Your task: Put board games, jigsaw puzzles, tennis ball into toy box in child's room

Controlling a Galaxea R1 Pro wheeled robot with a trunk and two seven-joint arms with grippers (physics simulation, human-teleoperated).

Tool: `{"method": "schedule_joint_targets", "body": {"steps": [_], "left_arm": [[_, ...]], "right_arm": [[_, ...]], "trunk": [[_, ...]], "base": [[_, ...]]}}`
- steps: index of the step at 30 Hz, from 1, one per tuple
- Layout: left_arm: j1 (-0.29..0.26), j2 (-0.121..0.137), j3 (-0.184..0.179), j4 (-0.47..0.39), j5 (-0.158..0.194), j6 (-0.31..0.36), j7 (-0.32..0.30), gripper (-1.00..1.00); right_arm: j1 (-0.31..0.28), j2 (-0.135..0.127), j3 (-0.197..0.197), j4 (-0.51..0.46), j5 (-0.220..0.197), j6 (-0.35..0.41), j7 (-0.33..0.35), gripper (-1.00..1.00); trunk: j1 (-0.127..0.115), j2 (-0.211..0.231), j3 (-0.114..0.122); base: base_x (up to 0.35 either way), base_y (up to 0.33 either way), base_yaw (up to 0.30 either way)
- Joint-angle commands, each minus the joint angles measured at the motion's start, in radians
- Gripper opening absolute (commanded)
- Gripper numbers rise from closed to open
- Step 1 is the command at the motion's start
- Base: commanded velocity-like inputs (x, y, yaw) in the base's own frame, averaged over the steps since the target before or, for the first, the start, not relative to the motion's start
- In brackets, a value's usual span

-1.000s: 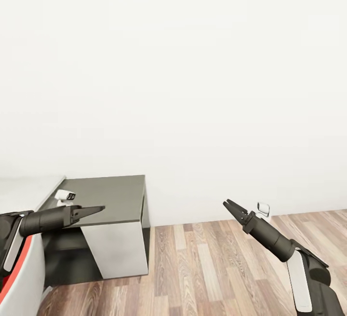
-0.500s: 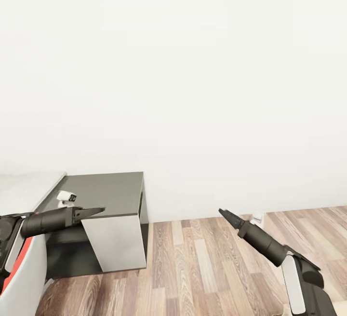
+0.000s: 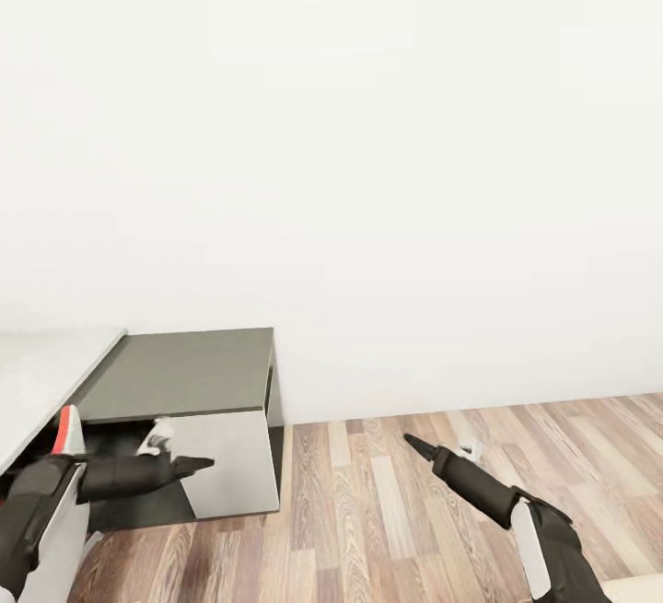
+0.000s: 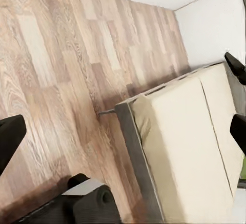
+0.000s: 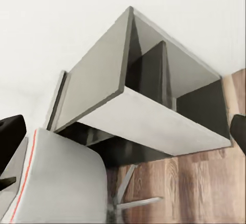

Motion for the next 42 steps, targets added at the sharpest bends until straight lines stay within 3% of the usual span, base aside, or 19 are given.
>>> {"method": "schedule_joint_targets", "body": {"steps": [1, 5, 7, 8, 10, 12, 13, 14, 19, 22, 25, 28, 33, 42], "left_arm": [[0.004, -0.006, -0.006, 0.067, -0.015, -0.038, 0.038, 1.0], [0.011, -0.035, -0.013, 0.266, -0.063, -0.196, 0.186, 1.0], [0.012, -0.054, -0.014, 0.392, -0.081, -0.29, 0.302, 1.0], [0.013, -0.069, -0.014, 0.476, -0.089, -0.353, 0.391, 1.0], [0.013, -0.088, -0.015, 0.558, -0.094, -0.419, 0.488, 1.0], [0.014, -0.131, -0.015, 0.7, -0.099, -0.552, 0.701, 1.0], [0.014, -0.142, -0.015, 0.73, -0.099, -0.584, 0.756, 1.0], [0.015, -0.163, -0.016, 0.785, -0.1, -0.645, 0.866, 1.0], [0.03, -0.237, -0.015, 0.956, -0.099, -0.832, 1.217, 1.0], [0.069, -0.255, -0.015, 0.99, -0.097, -0.888, 1.309, 1.0], [0.134, -0.263, -0.015, 1.006, -0.098, -0.948, 1.356, 1.0], [0.202, -0.261, -0.013, 1.011, -0.096, -1.001, 1.372, 1.0], [0.282, -0.258, -0.012, 1.013, -0.099, -1.05, 1.378, 1.0], [0.304, -0.257, -0.016, 1.014, -0.1, -1.059, 1.379, 1.0]], "right_arm": [[0.02, 0.001, -0.003, 0.024, 0.019, 0.004, -0.019, 1.0], [0.076, 0.003, -0.003, 0.106, 0.098, -0.008, -0.094, 1.0], [0.092, 0.004, -0.003, 0.179, 0.149, -0.04, -0.149, 1.0], [0.099, 0.005, -0.003, 0.239, 0.182, -0.081, -0.191, 1.0], [0.103, 0.005, -0.003, 0.312, 0.215, -0.138, -0.239, 1.0], [0.107, 0.005, -0.002, 0.488, 0.278, -0.288, -0.361, 1.0], [0.108, 0.004, -0.002, 0.534, 0.292, -0.328, -0.395, 1.0], [0.108, 0.004, -0.002, 0.627, 0.319, -0.409, -0.467, 1.0], [0.11, 0.002, 0.002, 0.899, 0.389, -0.673, -0.739, 1.0], [0.11, 0.0, 0.007, 0.96, 0.417, -0.736, -0.833, 1.0], [0.136, -0.012, 0.011, 0.992, 0.463, -0.768, -0.891, 1.0], [0.185, -0.025, 0.012, 1.005, 0.497, -0.778, -0.911, 1.0], [0.227, -0.037, 0.011, 1.01, 0.512, -0.781, -0.92, 1.0], [0.238, -0.051, 0.01, 1.009, 0.513, -0.781, -0.924, 1.0]], "trunk": [[0.001, -0.002, -0.002], [0.001, -0.002, -0.002], [0.001, -0.002, -0.002], [0.001, -0.002, -0.002], [0.001, -0.002, -0.002], [0.001, -0.002, -0.002], [0.001, -0.002, -0.002], [0.001, -0.002, -0.002], [0.001, -0.002, -0.002], [0.001, -0.002, -0.002], [0.001, -0.002, -0.002], [0.001, -0.002, -0.002], [0.001, -0.002, -0.002], [0.001, -0.002, -0.002]], "base": [[0.0, 0.0, 0.0], [0.0, 0.0, 0.0], [0.0, 0.0, 0.0], [0.0, 0.0, 0.0], [0.0, 0.0, 0.0], [0.0, 0.0, 0.0], [0.0, 0.0, 0.0], [0.0, 0.0, 0.0], [0.0, 0.0, 0.0], [0.0, 0.0, 0.0], [0.0, 0.0, 0.0], [0.0, 0.0, 0.0], [0.0, 0.0, 0.0], [0.0, 0.0, 0.0]]}}
